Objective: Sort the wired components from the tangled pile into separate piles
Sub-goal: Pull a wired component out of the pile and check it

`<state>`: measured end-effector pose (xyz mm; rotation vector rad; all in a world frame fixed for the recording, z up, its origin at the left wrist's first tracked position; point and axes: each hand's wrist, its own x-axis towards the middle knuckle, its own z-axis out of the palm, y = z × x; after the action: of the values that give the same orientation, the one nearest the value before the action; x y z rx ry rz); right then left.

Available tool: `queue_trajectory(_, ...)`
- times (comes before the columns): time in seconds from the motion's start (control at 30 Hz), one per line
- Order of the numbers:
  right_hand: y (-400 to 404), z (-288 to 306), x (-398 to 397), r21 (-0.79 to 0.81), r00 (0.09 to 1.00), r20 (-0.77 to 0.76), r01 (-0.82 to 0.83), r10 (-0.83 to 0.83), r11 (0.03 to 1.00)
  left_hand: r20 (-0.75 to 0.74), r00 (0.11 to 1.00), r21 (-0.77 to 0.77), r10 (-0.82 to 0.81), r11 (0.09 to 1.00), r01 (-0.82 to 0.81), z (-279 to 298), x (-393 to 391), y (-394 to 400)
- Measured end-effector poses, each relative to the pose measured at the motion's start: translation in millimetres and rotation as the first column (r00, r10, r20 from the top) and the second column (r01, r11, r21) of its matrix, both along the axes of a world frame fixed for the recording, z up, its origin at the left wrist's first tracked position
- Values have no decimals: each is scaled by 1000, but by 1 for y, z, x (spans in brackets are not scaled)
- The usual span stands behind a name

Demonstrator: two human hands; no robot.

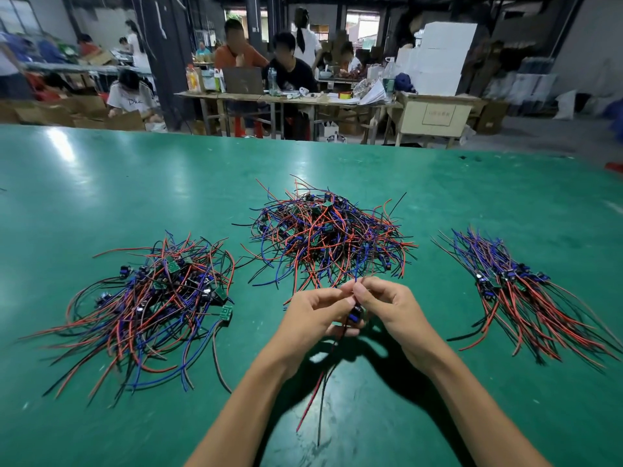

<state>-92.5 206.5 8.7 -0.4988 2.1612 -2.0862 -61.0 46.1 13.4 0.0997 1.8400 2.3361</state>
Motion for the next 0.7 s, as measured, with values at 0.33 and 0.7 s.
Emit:
queue_trajectory(0.33,-17,1,9,-161,986,159,-19,45,987,14,994,-19,105,994,-105,3,2,-1)
queue_trajectory(0.7,-24,-1,7,-134,952,215,250,-218,959,33,999,-141,29,990,-24,11,6,3)
